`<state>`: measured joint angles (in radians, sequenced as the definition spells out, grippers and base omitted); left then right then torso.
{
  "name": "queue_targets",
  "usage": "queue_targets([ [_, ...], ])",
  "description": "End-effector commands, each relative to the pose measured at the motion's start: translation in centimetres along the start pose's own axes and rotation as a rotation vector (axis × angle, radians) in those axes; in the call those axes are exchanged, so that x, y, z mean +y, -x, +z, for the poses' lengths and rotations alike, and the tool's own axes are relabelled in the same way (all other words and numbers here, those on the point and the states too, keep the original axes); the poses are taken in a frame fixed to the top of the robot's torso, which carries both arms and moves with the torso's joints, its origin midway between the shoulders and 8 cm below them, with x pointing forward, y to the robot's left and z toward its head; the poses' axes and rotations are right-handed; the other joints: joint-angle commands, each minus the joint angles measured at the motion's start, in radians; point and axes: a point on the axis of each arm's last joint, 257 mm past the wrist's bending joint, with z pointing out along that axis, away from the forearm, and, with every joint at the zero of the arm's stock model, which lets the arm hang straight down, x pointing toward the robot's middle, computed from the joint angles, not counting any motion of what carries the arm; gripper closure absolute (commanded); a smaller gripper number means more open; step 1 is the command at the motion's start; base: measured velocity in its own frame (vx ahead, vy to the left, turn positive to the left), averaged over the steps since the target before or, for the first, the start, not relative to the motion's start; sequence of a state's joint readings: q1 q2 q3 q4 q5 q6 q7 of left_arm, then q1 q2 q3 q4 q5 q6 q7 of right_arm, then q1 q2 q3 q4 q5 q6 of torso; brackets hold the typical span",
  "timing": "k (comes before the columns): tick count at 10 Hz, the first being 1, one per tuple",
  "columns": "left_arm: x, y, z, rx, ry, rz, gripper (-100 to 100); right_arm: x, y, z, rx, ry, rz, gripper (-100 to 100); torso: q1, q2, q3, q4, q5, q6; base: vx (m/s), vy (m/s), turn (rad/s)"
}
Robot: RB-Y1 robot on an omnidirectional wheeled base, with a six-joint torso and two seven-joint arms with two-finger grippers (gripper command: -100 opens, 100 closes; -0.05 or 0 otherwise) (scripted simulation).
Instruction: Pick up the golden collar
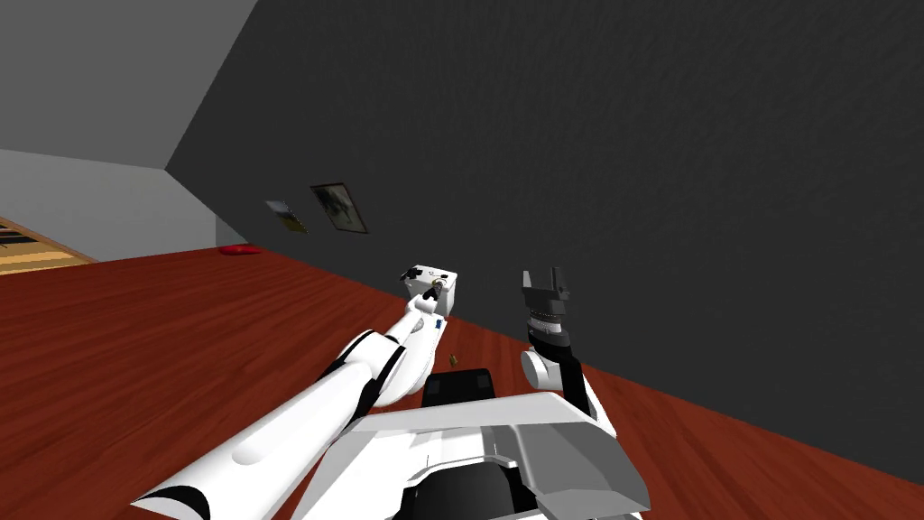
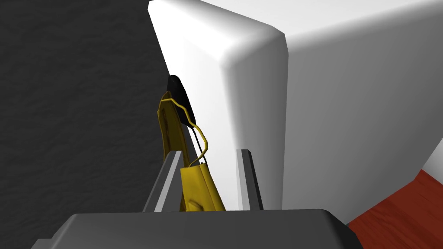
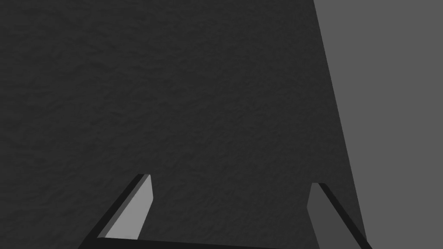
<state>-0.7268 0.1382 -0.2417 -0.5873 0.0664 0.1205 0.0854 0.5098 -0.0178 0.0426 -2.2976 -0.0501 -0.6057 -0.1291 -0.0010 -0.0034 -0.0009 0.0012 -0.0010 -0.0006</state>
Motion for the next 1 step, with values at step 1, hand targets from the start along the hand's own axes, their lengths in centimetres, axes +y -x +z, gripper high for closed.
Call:
queue_targets([
  [1, 0.0, 0.0, 0.0, 0.0, 0.0, 0.0, 0, 0.0, 0.0, 0.0, 0.0, 0.0, 0.0, 0, 0.0, 0.0, 0.0, 0.0, 0.0, 0.0, 0.0, 0.0, 0.0],
])
